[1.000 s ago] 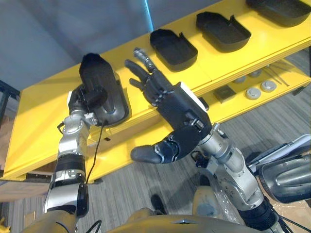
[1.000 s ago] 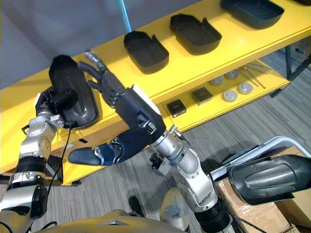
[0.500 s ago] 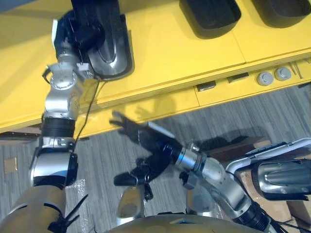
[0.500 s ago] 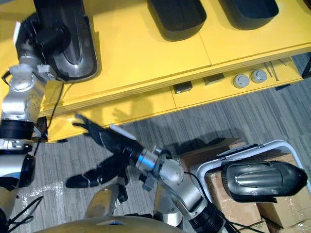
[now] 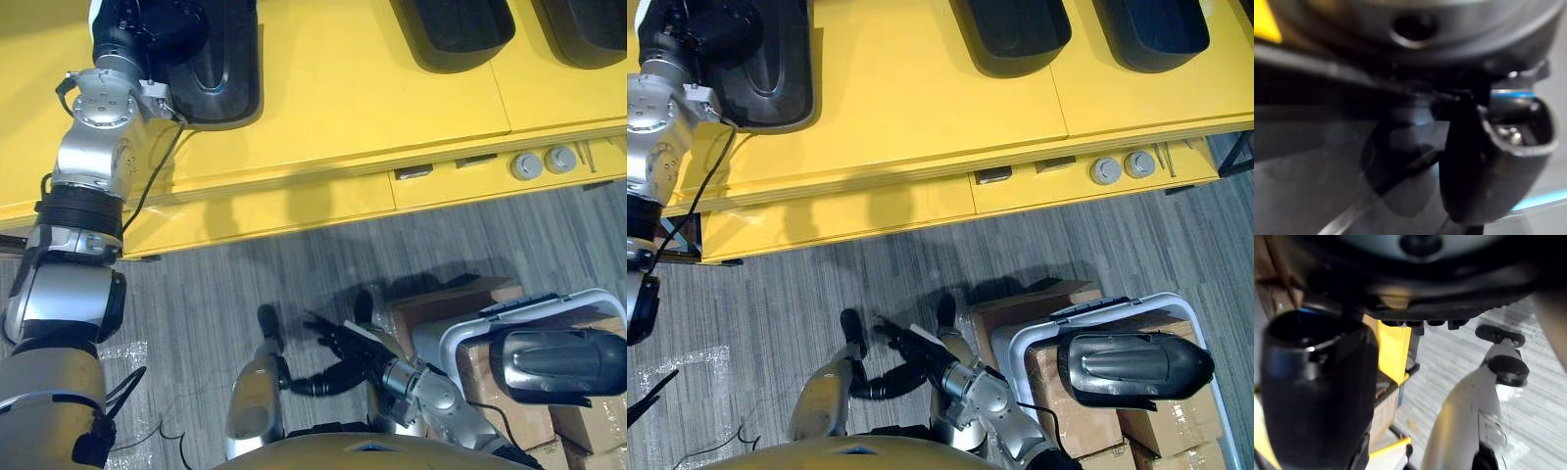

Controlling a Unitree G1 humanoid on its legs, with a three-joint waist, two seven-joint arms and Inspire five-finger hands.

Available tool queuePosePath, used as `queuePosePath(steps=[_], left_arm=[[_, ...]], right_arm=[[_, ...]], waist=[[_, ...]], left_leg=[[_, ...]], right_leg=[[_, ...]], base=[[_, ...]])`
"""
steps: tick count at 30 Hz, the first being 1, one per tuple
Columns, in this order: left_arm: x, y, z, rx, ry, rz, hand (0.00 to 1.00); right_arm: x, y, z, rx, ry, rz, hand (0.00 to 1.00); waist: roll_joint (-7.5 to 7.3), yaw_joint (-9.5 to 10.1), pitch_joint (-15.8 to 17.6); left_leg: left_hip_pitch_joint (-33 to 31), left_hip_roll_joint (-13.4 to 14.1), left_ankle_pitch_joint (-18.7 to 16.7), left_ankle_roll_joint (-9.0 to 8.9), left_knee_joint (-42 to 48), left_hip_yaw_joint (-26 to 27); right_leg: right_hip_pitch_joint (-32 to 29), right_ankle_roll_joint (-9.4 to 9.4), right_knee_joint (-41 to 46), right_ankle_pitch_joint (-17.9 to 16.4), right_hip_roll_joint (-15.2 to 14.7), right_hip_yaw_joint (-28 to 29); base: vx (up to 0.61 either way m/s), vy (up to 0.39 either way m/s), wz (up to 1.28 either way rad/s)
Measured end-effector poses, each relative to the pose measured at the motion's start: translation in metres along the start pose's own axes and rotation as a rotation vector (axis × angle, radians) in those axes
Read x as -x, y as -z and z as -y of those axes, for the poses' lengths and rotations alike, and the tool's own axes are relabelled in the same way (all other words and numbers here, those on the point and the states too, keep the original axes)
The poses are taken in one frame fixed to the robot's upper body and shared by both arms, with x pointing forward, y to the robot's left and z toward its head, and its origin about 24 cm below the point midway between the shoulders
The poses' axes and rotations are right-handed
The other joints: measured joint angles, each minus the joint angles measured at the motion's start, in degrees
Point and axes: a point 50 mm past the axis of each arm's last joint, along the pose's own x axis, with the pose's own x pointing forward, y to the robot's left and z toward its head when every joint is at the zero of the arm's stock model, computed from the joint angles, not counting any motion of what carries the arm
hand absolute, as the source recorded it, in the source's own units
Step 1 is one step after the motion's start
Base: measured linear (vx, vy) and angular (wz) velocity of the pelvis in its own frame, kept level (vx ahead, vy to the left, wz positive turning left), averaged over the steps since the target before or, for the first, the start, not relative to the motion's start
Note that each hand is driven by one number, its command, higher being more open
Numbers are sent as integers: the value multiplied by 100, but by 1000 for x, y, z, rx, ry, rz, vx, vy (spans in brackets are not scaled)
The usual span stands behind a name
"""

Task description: Walk over and take three plastic housings, then place them on the shelf

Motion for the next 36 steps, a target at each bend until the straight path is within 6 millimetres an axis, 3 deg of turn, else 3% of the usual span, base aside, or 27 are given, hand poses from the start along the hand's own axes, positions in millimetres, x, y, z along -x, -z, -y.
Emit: queuePosePath(steps=[14, 15, 24, 28, 36], left_arm=[[-8, -16, -5, -17, -6, -15, 0], [-9, -18, -5, -16, -7, -16, 100], [-9, -18, -5, -64, 9, -30, 100], [-9, -13, -6, -108, 17, -57, 100], [1, 20, -19, -260, -39, -204, 100]], right_arm=[[-20, 10, 35, -47, 260, -75, 100], [-20, 11, 37, -49, 268, -80, 100], [-14, 18, 51, -80, 357, -117, 100], [-5, 31, 56, -108, 414, -170, 100], [6, 40, 56, -146, 457, -189, 100]], waist=[[-197, 40, 103], [-210, 42, 110], [-310, 37, 159], [-312, 36, 161], [-333, -24, 138]], left_leg=[[-2, 6, 89, -12, -117, -23], [-8, 9, 89, -12, -117, -10], [186, 19, 88, -11, -193, 46], [346, 19, 65, -16, -213, 81], [1177, 63, -96, -71, -387, 483]], right_leg=[[8, 29, -128, 116, 50, 30], [18, 31, -180, 148, 60, 43], [216, 45, -327, 191, 93, 91], [384, 57, -414, 205, 104, 110], [1037, 92, -686, 229, 205, 394]], base=[[6, -1, 1], [6, 10, -5], [6, 4, -2], [35, 11, -6], [31, 18, -24]])
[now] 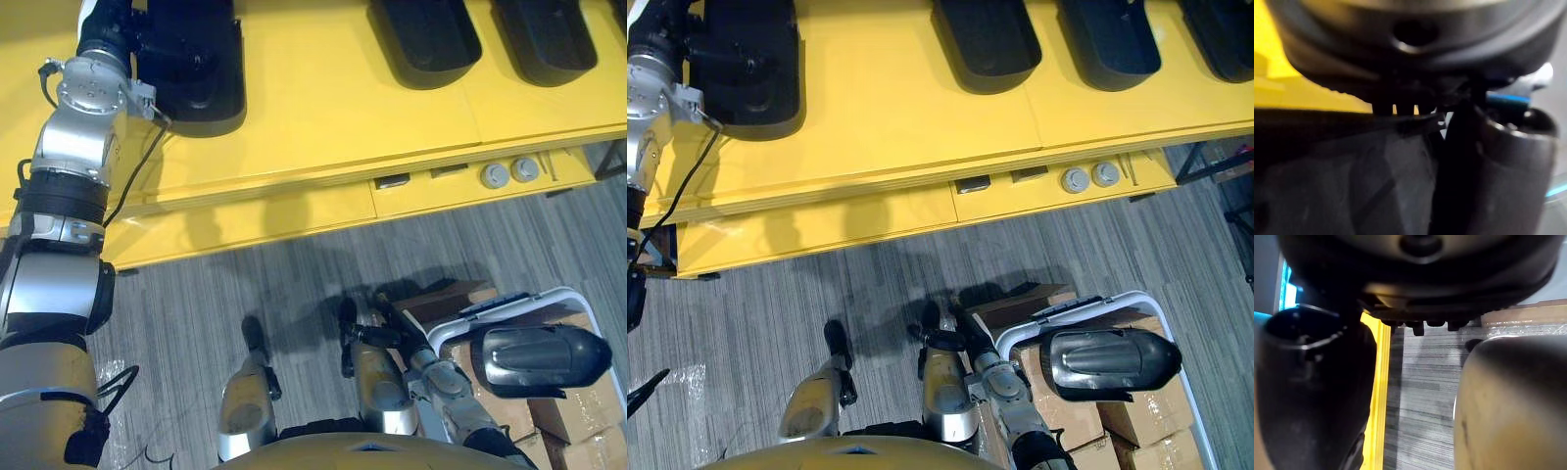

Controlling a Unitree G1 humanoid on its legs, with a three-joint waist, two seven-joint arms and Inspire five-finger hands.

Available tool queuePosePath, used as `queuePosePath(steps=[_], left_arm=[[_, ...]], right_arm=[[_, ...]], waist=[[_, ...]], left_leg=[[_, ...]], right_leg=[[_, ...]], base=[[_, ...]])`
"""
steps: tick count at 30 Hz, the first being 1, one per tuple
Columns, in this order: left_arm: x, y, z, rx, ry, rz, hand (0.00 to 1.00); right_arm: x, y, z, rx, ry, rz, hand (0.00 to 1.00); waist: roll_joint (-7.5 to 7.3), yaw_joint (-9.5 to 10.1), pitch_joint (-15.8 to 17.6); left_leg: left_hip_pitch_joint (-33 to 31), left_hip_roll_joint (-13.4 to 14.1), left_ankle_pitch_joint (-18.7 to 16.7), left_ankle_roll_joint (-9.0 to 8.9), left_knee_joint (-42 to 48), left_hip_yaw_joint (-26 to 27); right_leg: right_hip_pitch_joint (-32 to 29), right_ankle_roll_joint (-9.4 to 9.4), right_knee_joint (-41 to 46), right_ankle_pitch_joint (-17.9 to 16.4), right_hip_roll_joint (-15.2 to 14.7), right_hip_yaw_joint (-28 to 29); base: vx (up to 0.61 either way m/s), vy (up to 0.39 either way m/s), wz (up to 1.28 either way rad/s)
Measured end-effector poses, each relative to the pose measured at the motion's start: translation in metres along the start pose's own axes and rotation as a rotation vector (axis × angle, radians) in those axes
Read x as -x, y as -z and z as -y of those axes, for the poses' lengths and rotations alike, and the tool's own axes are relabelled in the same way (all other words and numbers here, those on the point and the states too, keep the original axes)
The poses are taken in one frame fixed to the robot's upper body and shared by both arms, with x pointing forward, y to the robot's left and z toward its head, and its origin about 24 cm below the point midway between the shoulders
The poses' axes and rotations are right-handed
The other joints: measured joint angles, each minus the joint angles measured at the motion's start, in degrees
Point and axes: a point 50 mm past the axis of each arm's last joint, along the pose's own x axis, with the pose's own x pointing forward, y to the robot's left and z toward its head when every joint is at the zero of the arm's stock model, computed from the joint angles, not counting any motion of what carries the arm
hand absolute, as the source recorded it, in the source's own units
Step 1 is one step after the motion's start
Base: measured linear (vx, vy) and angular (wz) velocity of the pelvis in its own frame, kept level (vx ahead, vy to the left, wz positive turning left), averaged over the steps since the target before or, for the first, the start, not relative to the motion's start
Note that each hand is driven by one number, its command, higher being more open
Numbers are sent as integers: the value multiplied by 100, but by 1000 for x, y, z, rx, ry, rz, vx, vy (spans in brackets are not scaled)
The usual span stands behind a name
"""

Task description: Walk over and take three plastic housings, then place them on the shelf

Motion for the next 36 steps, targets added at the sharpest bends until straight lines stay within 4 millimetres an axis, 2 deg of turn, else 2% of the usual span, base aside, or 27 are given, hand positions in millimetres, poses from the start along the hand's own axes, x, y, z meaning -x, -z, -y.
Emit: queuePosePath(steps=[2, 3, 6, 9, 11, 14, 16, 18, 20, 22, 24, 25, 26, 28, 29, 34, 36], left_arm=[[1, 12, 2, 3, 2, -39, 100], [4, 28, 5, 20, 3, -90, 100], [10, 61, 15, 46, -2, -202, 100], [14, 72, 21, 57, -14, -230, 100], [14, 71, 21, 67, -35, -226, 100], [18, 69, 17, 88, -95, -163, 100], [26, 65, 18, 133, -105, -87, 100], [46, 53, 11, 185, -137, 53, 100], [69, 44, -4, 244, -215, 187, 100], [90, 41, -15, 306, -300, 277, 100], [123, 43, -28, 378, -425, 377, 100], [143, 49, -32, 413, -484, 402, 100], [153, 52, -33, 426, -507, 408, 100], [187, 71, -28, 406, -574, 370, 100], [194, 77, -25, 398, -584, 344, 100], [244, 145, -13, 322, -660, -37, 100], [256, 167, -12, 307, -679, -162, 100]], right_arm=[[3, 4, 1, -7, 18, -4, 100], [7, 9, 1, -14, 41, -9, 100], [20, 21, -3, -29, 75, -23, 100], [29, 24, -8, -30, 88, -7, 100], [31, 17, -8, -30, 110, 43, 100], [37, -7, -3, 7, 198, 159, 100], [42, -31, 9, -13, 305, 267, 100], [59, -74, 35, -57, 470, 463, 100], [83, -108, 58, -77, 609, 637, 100], [99, -127, 69, -64, 670, 738, 100], [117, -146, 77, -7, 694, 842, 100], [123, -154, 79, 28, 683, 887, 100], [125, -158, 79, 43, 673, 907, 100], [125, -174, 80, 113, 606, 961, 100], [125, -178, 80, 132, 587, 976, 100], [121, -227, 70, 246, 435, 1144, 100], [116, -240, 63, 267, 379, 1173, 100]], waist=[[16, -5, -50], [52, -58, -225], [100, -152, -695], [114, -161, -970], [140, -176, -1113], [217, -201, -1321], [306, -227, -1456], [383, -227, -1593], [413, -214, -1729], [409, -168, -1857], [409, -80, -2050], [409, -23, -2169], [412, 11, -2212], [407, 151, -2338], [408, 215, -2364], [393, 630, -2456], [381, 705, -2461]], left_leg=[[240, 18, -13, -19, -113, 93], [356, 36, -44, -58, -157, 160], [475, 50, -82, -79, -156, 290], [600, 55, -83, -80, -155, 466], [638, 71, -83, -81, -155, 488], [735, 147, -122, -115, -155, 555], [760, 150, -152, -131, -155, 579], [841, 152, -203, -117, -154, 643], [920, 163, -246, -120, -146, 653], [915, 188, -310, -130, -63, 655], [908, 215, -361, -150, 11, 646], [910, 218, -364, -155, 8, 598], [911, 220, -365, -156, 7, 569], [883, 169, -362, -173, -5, 350], [861, 162, -360, -172, -6, 307], [554, 117, -197, -145, -9, -218], [511, 112, -182, -147, 2, -320]], right_leg=[[192, 0, -84, -1, 42, 51], [284, 1, -138, -1, 66, 71], [471, 1, -314, -1, 77, 61], [639, -1, -443, -2, 78, 61], [712, -1, -499, -2, 61, 46], [803, -2, -529, -3, 86, 12], [852, 3, -551, 1, 87, -25], [939, 4, -550, 1, 87, -49], [1030, 6, -570, -1, 92, -77], [1073, 8, -585, -3, 97, -97], [1125, 8, -624, -5, 109, -120], [1185, 8, -693, -5, 112, -181], [1205, 8, -701, -5, 114, -209], [1291, 12, -798, -7, 135, -409], [1295, 13, -818, -8, 134, -439], [1348, 44, -993, 50, 113, -907], [1371, 40, -993, 51, 110, -1007]], base=[[64, 4, -24], [76, 6, -18], [135, 0, -7], [88, 5, -5], [53, 3, -3], [4, -3, -4], [-7, 2, 4], [0, 0, 0], [0, 0, 0], [0, 0, 0], [2, -12, 4], [5, -25, 11], [1, -25, 25], [-31, -30, 37], [-53, -24, 40], [-17, -26, 44], [19, -14, 30]])
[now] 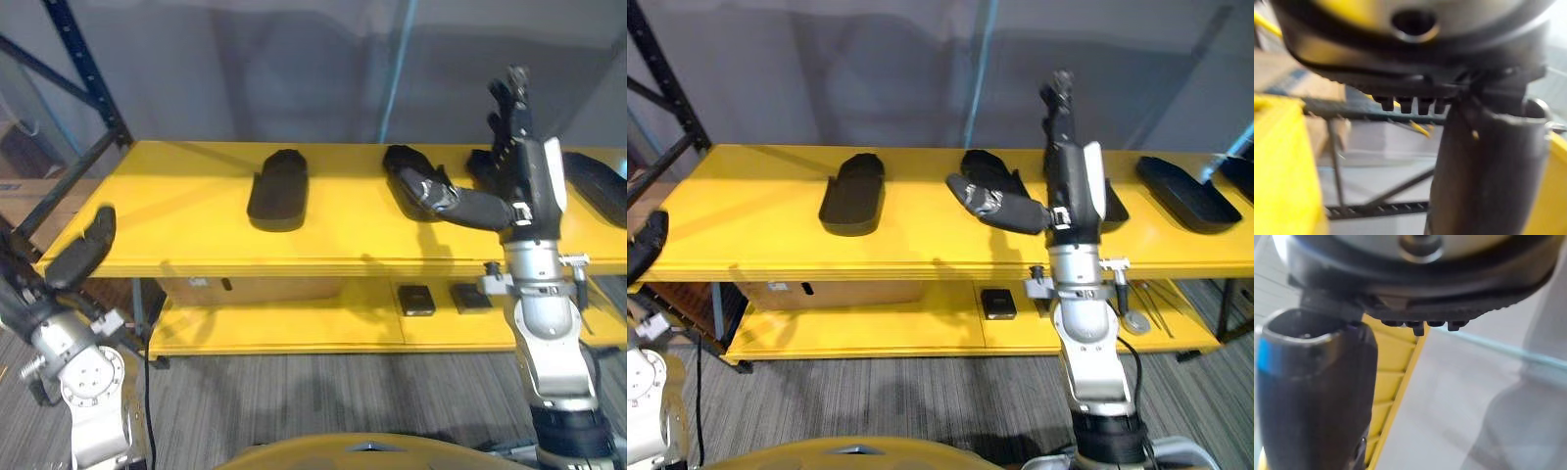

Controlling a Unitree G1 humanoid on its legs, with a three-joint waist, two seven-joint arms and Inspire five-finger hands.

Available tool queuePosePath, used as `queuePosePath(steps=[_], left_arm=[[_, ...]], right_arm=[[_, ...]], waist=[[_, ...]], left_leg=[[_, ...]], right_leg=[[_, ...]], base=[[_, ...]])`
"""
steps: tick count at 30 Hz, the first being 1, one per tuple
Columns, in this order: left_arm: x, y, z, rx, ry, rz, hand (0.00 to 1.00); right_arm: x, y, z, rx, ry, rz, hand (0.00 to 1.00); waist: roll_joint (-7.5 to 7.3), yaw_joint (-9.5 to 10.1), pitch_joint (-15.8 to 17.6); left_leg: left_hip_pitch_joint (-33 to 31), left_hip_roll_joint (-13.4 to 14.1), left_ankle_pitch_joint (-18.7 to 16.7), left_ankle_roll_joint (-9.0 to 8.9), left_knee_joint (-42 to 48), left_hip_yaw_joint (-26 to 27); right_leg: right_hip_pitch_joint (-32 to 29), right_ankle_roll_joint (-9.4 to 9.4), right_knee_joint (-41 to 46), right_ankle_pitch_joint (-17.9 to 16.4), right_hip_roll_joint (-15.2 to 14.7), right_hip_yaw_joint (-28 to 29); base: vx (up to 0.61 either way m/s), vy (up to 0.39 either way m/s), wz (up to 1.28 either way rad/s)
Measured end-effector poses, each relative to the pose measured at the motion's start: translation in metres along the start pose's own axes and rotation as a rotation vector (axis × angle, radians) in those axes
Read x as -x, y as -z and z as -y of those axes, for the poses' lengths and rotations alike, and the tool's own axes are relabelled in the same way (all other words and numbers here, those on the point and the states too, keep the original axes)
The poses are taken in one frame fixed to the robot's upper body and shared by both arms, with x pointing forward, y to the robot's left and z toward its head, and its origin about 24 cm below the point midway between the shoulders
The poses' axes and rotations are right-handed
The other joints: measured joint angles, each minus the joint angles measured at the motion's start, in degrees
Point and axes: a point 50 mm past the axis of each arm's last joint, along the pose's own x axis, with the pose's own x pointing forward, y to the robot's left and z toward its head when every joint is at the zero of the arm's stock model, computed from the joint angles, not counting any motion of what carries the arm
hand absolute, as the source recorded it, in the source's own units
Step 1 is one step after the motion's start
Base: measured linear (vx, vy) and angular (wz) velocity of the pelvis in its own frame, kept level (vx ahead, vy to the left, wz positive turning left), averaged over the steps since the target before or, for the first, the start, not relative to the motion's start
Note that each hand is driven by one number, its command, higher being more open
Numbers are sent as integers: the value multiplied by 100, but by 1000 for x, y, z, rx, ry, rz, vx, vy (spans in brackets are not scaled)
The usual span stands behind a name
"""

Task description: Walk over and take three plastic housings, then place them on the shelf

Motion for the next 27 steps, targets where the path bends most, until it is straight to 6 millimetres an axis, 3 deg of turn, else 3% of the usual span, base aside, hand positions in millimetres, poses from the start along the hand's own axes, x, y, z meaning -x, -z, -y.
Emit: queuePosePath(steps=[1, 3, 6, 8, 11, 15, 19, 27], left_arm=[[7, 23, -13, -26, -48, -116, 100], [16, 51, -28, -12, -126, -261, 100], [39, 107, -67, -93, -292, -512, 100], [60, 134, -90, -128, -359, -653, 100], [93, 160, -109, -205, -349, -824, 100], [123, 179, -117, -241, -300, -984, 100], [145, 193, -118, -144, -240, -1165, 100], [167, 203, -107, -58, -73, -1339, 100]], right_arm=[[-12, -2, -10, -18, -65, 22, 100], [-20, 0, -22, -74, -154, 23, 100], [-32, 10, -46, -126, -296, -6, 100], [-34, 19, -54, -168, -361, -52, 100], [-32, 30, -62, -237, -447, -109, 100], [-33, 29, -73, -365, -539, -104, 100], [-32, 24, -85, -508, -653, -91, 100], [-21, 17, -107, -630, -938, -109, 100]], waist=[[-28, 121, 14], [-81, 241, 47], [-163, 326, 87], [-253, 414, 157], [-301, 489, 182], [-278, 476, 245], [-195, 407, 381], [-167, 399, 604]], left_leg=[[-19, -4, 10, 2, -3, -61], [-33, -27, 13, 7, -4, -164], [-73, -70, 11, 18, -13, -263], [-104, -102, 12, 29, -13, -319], [-105, -158, -4, 54, 4, -373], [-101, -175, -30, 74, 46, -372], [-100, -157, -100, 61, 130, -313], [-131, -114, -164, 33, 200, -272]], right_leg=[[12, 0, 2, 0, 0, -51], [67, -7, -1, -8, -15, -154], [85, -8, -5, -20, -47, -253], [84, -1, 8, -39, -75, -317], [86, 20, 87, -100, -137, -349], [90, 21, 109, -106, -160, -331], [78, 13, 125, -111, -159, -266], [-12, -16, 207, -148, -138, -192]], base=[[19, -5, 26], [26, 1, 26], [29, 17, 19], [30, 20, 16], [44, 28, 11], [5, 15, -2], [-21, 8, -9], [1, 8, -5]])
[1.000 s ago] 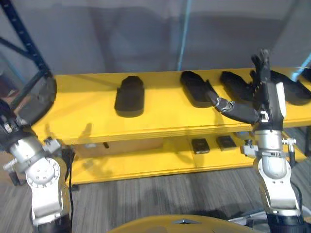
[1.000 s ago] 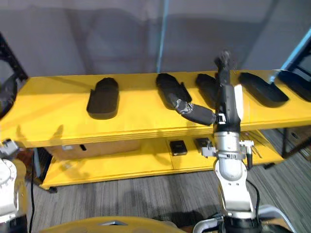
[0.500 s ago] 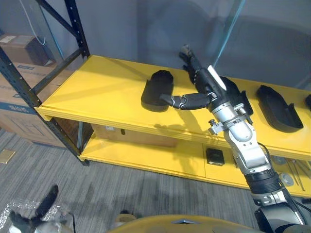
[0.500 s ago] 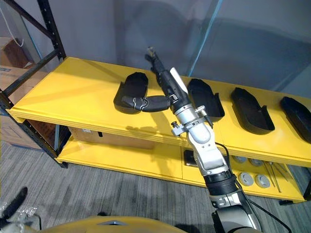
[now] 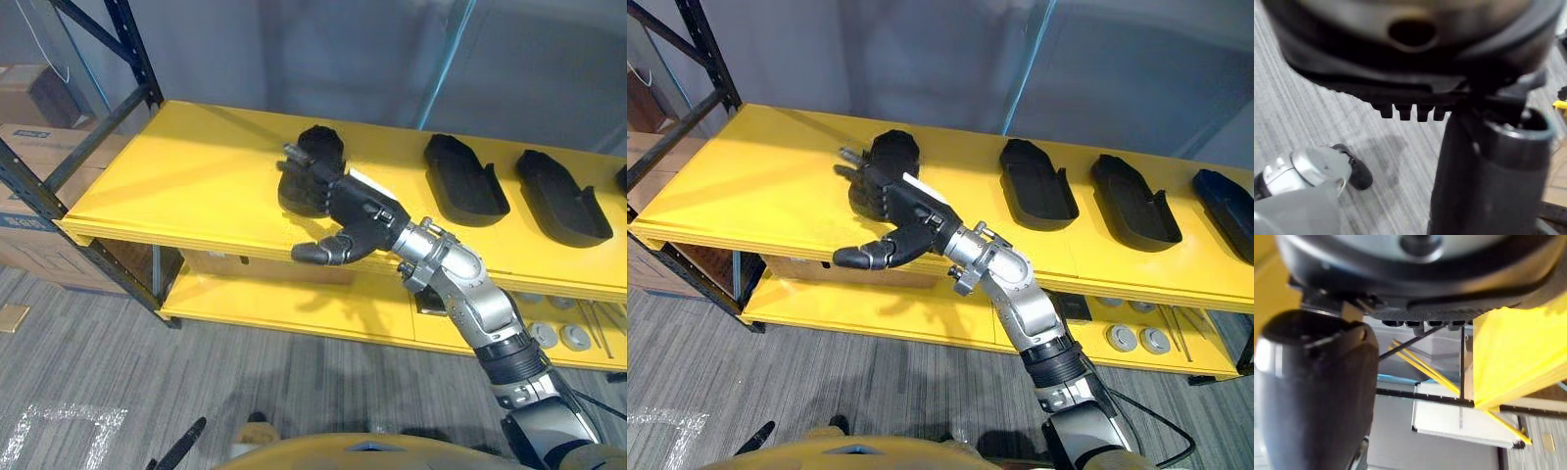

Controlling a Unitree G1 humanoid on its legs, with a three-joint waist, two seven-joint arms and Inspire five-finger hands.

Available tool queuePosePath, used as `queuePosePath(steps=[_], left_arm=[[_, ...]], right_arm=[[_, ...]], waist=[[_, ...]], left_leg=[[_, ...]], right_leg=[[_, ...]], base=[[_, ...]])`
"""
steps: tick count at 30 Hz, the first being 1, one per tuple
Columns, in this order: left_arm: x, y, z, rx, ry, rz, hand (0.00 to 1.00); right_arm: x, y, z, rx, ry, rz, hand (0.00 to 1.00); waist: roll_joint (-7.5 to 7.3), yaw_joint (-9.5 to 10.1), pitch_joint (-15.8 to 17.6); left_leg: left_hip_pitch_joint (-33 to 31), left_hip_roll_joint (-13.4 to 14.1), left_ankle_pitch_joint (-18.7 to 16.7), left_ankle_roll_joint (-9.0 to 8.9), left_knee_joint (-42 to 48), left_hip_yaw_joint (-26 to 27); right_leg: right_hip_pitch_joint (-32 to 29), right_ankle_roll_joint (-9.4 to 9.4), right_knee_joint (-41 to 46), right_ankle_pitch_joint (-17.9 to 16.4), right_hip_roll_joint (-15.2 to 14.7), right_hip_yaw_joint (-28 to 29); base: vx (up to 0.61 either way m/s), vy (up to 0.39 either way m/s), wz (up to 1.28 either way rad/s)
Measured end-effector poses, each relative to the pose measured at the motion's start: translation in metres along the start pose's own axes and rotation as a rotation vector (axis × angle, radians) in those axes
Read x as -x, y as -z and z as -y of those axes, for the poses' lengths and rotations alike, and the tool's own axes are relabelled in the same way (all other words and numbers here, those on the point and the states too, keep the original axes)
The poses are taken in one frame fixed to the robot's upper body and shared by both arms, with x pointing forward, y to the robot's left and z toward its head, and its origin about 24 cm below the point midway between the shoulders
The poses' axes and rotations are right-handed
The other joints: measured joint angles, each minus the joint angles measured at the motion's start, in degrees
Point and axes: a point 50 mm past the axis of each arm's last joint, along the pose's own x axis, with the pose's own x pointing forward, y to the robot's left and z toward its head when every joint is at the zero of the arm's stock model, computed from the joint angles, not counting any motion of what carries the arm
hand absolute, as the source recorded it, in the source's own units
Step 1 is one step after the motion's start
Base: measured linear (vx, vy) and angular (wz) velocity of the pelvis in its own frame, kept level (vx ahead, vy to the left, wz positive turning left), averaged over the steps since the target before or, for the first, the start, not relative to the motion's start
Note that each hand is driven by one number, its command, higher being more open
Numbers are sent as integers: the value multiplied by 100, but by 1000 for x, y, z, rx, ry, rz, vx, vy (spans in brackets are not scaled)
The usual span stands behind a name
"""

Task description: Walk over and take three plastic housings, then place them on the shelf

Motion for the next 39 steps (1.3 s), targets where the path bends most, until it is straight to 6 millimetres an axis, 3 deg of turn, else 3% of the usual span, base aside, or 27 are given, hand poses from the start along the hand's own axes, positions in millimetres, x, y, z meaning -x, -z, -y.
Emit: queuePosePath(steps=[5, 15, 21, 26, 29, 39], left_arm=[[0, 8, 9, -46, 101, -57, 100], [0, 13, 23, -124, 173, -86, 100], [0, 11, 21, -126, 135, -73, 100], [0, 13, 19, -123, 123, -92, 100], [0, 12, 21, -122, 128, -88, 100], [-2, 3, 33, -118, 159, -57, 100]], right_arm=[[-6, -1, -15, -40, -152, -38, 100], [-13, 11, -31, -94, -223, -83, 100], [-18, 31, -28, -159, -137, -97, 100], [-16, 64, -20, -154, -39, -215, 100], [-12, 74, -18, -126, -1, -257, 100], [-21, 72, -10, -53, 74, -228, 100]], waist=[[33, -12, 81], [27, -43, 144], [37, -10, 208], [157, 56, 412], [230, 64, 477], [292, 72, 592]], left_leg=[[0, 7, -5, 3, 15, -6], [0, 10, -16, 7, 29, -32], [-69, 19, -47, 4, 127, -124], [-116, 9, -43, 7, 143, -199], [-185, 6, -41, 11, 185, -234], [-253, 8, -4, 47, 206, -282]], right_leg=[[2, 4, -1, -22, 12, 8], [3, 8, 43, -64, 13, 4], [-9, 5, 115, -106, 9, -55], [-10, 7, 116, -105, 3, -116], [-36, 9, 112, -104, 2, -145], [-81, 12, 148, -101, 4, -165]], base=[[22, 1, 0], [0, 0, 0], [-15, 1, 6], [-4, 3, 6], [14, 3, 7], [-12, 2, 0]])
